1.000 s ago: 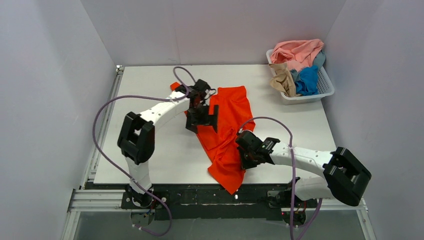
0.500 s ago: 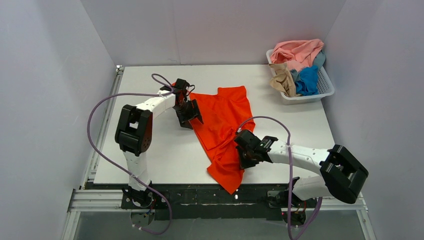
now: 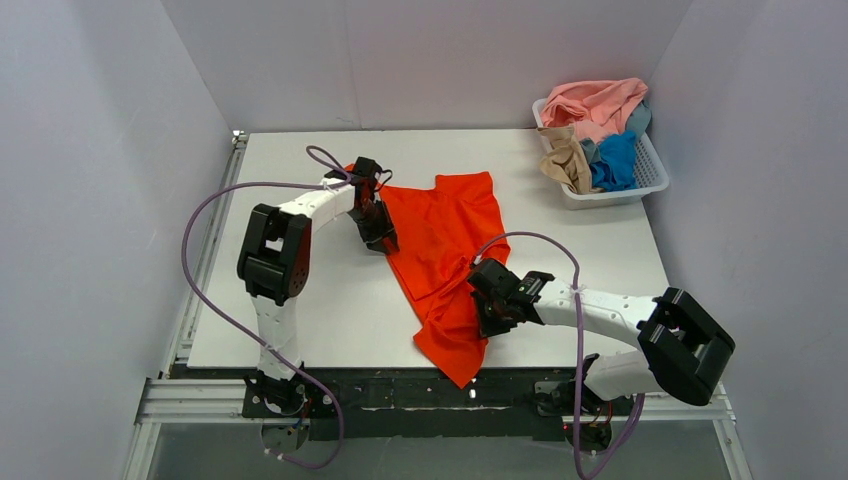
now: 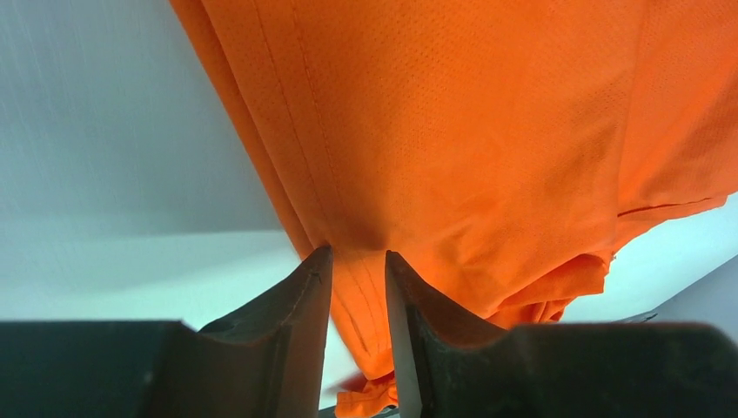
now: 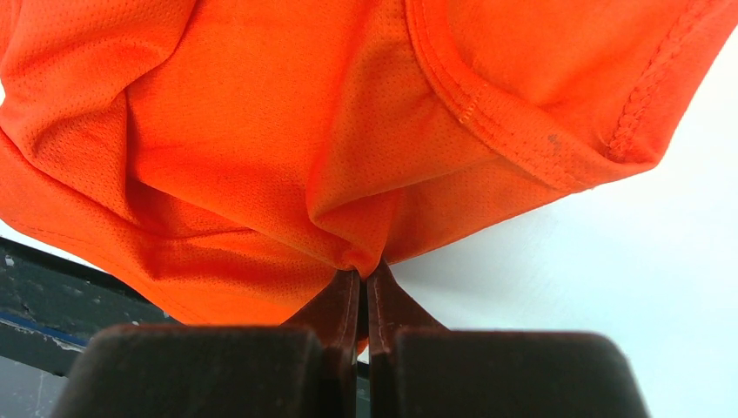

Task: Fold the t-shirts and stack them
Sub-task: Flatten out the tshirt

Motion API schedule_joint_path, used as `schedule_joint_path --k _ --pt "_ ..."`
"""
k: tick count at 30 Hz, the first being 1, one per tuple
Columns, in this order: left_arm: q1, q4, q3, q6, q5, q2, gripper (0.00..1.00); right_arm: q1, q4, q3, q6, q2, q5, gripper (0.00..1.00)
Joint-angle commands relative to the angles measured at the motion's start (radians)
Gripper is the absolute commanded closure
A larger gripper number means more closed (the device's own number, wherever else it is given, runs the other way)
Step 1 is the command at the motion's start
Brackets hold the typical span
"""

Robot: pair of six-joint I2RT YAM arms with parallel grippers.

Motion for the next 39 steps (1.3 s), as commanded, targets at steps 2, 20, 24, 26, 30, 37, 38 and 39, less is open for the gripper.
schedule_joint_path --k 2,20,24,26,30,37,38,39 --pt "0.0 -0.132 0.043 0.01 -0.041 0.031 0.74 -0.003 -0.028 -0.024 0.008 0.039 0.037 0.99" --pt "0.0 -0.236 0.097 0.068 -0.1 0.061 0.76 -0.003 -0.041 -0.021 0.005 0.043 0.038 0.99" --pt "0.0 -0.233 0.107 0.059 -0.094 0.054 0.76 -0.003 -0.042 -0.024 0.01 0.042 0.037 0.99" --pt "0.0 -0.23 0.109 0.06 -0.098 0.048 0.75 -0.003 -0.042 -0.025 0.01 0.04 0.033 0.99" --pt "0.0 -0.226 0.138 0.065 -0.101 0.065 0.74 -0.003 -0.041 -0.025 0.01 0.04 0.035 0.99" --pt "0.0 -0.244 0.188 0.071 -0.112 0.135 0.73 -0.003 -0.045 -0.025 0.011 0.039 0.033 0.99" --pt "0.0 -0.252 0.192 0.074 -0.115 0.139 0.73 -0.003 -0.046 -0.026 0.011 0.039 0.032 0.99" --pt "-0.001 -0.257 0.192 0.079 -0.116 0.141 0.72 -0.003 -0.046 -0.026 0.011 0.039 0.031 0.99"
